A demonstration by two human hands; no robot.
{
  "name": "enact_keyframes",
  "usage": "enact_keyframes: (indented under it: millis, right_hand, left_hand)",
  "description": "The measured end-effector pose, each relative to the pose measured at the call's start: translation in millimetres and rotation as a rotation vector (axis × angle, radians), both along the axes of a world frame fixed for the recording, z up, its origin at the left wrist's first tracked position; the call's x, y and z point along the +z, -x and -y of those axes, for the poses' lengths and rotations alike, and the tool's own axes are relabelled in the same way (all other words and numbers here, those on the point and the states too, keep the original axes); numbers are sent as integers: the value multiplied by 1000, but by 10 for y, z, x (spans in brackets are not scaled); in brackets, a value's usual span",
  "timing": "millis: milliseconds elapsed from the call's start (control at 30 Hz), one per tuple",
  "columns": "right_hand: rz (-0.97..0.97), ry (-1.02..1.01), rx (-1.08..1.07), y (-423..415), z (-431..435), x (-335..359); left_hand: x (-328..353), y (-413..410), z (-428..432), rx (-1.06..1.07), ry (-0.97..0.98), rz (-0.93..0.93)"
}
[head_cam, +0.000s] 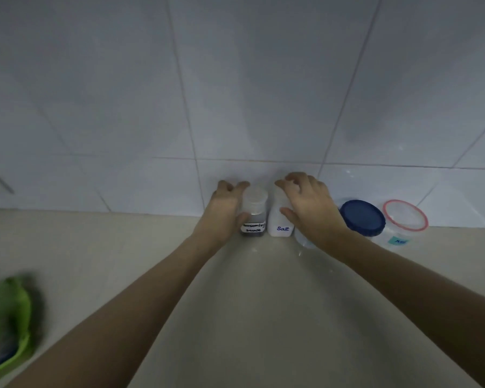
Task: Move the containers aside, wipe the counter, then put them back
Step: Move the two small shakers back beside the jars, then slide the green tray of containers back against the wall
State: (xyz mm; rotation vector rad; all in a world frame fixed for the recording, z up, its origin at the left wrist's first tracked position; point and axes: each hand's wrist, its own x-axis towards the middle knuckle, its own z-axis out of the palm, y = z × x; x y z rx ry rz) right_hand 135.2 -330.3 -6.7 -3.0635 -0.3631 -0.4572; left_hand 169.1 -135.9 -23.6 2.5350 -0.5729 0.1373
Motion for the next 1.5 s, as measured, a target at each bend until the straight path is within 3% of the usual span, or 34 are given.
enact_keyframes:
  millis: [133,267,367,500,700,800,967,1133,1333,1500]
  right_hand:
    - [134,6,105,133,-211,-28]
    - [66,-61,310,261,-712,-175]
    - [-103,-126,401,337,-1287,-262]
    - [-365,-382,437,483,-2293,-288]
    - [-742,-577,375,697,-3550,-346]
    - [-822,-628,318,743,-4000,-431]
    - [-888,-741,209,754,-4322,-602]
    - [-1113,-1060,83,739,-4283,-605]
    - [-1098,-1211,-6,795,-3622,-548]
    - [-930,-1333,-168,793,-2707,-496]
  left_hand:
    - [-20,238,-422,80,14,-14]
    - [-33,564,-1173,188,-43,9]
    - [10,818,-1772,291,-122,54]
    - [35,1195,-2675,477,-220,133]
    - [-129,1798,-3620,707,-361,15]
    - [-227,2021,-3914,851,-255,-79]
    - [-362,2256,-4082,1065,499,-387]
    - [-351,2297,-4084,981,857,-412]
    - [-254,2036,-3766,819,842,-474]
    - [-298,1569,-2976,637,824,-541]
